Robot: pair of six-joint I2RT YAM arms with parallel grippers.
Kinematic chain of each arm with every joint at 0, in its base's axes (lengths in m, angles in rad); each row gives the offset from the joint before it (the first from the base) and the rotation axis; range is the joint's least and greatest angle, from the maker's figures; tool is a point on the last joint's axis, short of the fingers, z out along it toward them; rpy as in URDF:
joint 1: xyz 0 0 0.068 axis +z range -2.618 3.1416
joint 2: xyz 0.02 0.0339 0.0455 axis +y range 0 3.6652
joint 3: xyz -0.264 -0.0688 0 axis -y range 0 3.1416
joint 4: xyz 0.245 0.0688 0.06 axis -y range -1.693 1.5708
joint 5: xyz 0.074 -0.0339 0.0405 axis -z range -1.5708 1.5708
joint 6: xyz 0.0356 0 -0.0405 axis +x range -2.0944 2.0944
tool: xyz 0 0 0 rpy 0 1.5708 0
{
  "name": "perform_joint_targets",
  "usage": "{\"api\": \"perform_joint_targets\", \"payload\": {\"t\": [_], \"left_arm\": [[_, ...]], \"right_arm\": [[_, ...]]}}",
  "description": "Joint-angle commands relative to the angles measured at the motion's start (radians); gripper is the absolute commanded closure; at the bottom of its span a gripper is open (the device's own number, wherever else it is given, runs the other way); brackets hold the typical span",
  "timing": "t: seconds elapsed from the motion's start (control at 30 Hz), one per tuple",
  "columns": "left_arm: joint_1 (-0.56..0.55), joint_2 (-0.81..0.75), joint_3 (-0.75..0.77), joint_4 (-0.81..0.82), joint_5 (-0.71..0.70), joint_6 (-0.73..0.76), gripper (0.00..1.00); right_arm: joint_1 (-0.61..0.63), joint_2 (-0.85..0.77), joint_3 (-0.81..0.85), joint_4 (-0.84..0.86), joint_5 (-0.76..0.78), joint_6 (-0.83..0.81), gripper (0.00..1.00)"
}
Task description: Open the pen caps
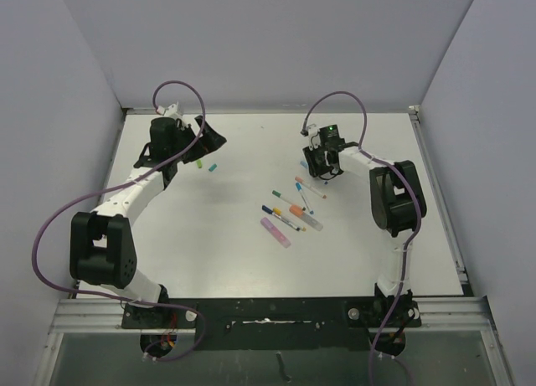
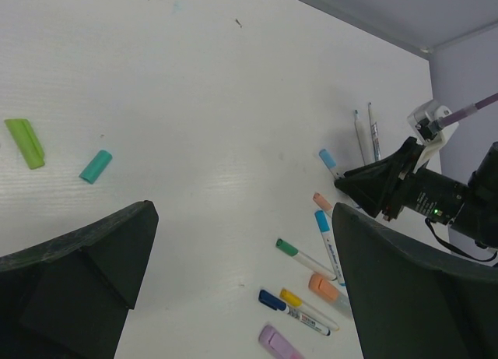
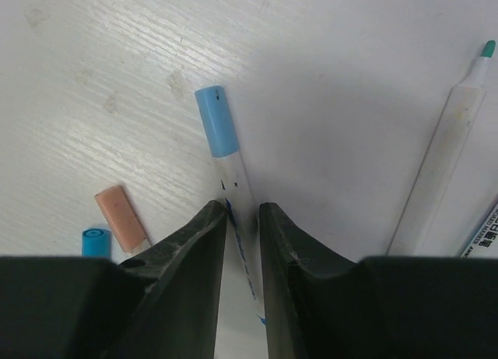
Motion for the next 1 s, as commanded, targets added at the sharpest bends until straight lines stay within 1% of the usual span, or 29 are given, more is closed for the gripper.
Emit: {"api": "perform_joint_targets", "payload": {"t": [0.0, 0.13, 0.27, 0.4, 0.5, 0.63, 0.77, 0.97], "left_arm": [[-0.004, -0.062, 0.016, 0.066, 0.02, -0.001, 0.02], [-0.004, -0.054, 0.024, 0.075, 0.036, -0.003, 0.02], [-0.01, -0.034, 0.013, 0.138, 0.079, -0.053, 0.02], [-0.041, 0.003, 0.003, 0.203, 0.108, -0.107, 0.02], [-0.08, 0.043, 0.004, 0.253, 0.124, -0.148, 0.02], [-0.118, 0.103, 0.006, 0.329, 0.158, -0.209, 0.02], [-0.131, 0.144, -0.007, 0.404, 0.178, -0.259, 0.03], [-0.139, 0.177, -0.008, 0.454, 0.191, -0.287, 0.03]], "right_arm": [[-0.002, 0.027, 0.026, -0.039, 0.002, -0.001, 0.78], [-0.003, 0.019, 0.046, -0.038, 0.01, -0.015, 0.92], [0.001, -0.019, 0.056, -0.005, 0.029, -0.035, 0.99], [0.01, -0.089, 0.052, 0.047, 0.02, -0.041, 1.0], [0.022, -0.139, 0.047, 0.069, -0.02, -0.025, 1.0], [0.041, -0.209, 0.008, 0.116, -0.095, 0.025, 1.0], [0.049, -0.26, -0.034, 0.173, -0.196, 0.088, 1.0], [0.049, -0.32, -0.102, 0.256, -0.329, 0.184, 1.0]]}}
